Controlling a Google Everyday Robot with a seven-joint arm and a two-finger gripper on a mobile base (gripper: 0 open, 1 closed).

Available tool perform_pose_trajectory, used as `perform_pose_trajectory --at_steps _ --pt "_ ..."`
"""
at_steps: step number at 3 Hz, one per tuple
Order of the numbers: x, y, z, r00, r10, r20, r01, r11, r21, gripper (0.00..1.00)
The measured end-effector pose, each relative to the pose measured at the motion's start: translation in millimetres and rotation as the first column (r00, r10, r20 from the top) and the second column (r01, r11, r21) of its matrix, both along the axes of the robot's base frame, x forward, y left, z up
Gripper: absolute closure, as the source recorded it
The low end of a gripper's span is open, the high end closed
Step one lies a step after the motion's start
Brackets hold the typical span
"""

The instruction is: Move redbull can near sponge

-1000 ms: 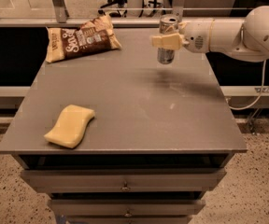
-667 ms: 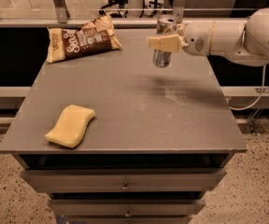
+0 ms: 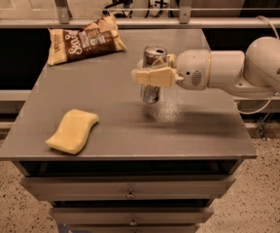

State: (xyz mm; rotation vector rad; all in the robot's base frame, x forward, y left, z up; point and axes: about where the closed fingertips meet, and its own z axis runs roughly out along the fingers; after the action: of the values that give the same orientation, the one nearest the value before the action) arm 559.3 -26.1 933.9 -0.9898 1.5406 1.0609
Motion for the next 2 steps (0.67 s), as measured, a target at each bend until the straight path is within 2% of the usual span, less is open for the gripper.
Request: perform_pose_trajectory --at_steps 1,2 --pt "-36 30 -21 0.9965 0.076 -0.035 -0.076 0.997 0.011 1.0" --pt "-56 53 -37 0.9902 0.132 -0.046 -0.131 0.991 0.03 1.0"
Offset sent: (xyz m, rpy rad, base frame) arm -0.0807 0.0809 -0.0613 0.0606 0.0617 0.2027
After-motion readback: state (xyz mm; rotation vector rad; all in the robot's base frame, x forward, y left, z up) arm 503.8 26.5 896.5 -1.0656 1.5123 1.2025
